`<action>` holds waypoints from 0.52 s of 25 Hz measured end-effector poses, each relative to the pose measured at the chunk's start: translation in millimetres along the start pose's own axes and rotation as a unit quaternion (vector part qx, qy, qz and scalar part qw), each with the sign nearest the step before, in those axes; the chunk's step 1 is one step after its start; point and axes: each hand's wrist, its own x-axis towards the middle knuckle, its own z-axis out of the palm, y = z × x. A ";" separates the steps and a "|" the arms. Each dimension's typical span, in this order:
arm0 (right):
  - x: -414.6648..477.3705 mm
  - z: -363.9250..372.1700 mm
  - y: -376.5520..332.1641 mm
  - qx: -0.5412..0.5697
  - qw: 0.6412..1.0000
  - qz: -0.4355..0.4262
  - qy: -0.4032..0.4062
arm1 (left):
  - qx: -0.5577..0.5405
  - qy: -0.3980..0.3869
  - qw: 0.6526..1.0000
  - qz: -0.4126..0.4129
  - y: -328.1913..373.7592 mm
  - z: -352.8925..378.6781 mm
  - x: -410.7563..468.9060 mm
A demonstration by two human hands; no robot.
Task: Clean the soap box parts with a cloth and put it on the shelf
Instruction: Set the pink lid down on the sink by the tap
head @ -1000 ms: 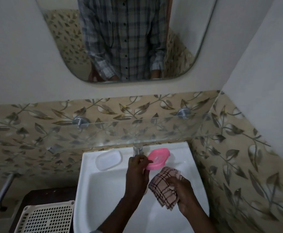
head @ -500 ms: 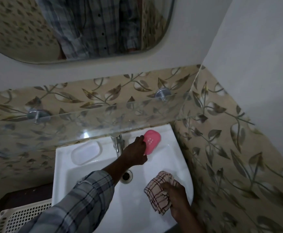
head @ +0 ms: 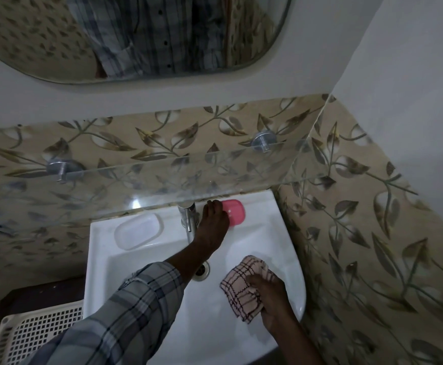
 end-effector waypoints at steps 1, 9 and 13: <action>0.9 0.6 -0.8 0.000 1.000 0.000 -0.003 | 0.001 -0.005 1.000 0.000 -0.4 -0.8 0.7; 13.6 6.9 -7.7 0.013 1.000 -0.014 -0.021 | -0.202 0.126 0.970 0.054 6.4 -40.7 -31.9; 16.7 20.0 -8.2 0.029 0.999 -0.013 -0.035 | -0.239 0.404 0.881 0.058 -27.2 -34.3 -104.6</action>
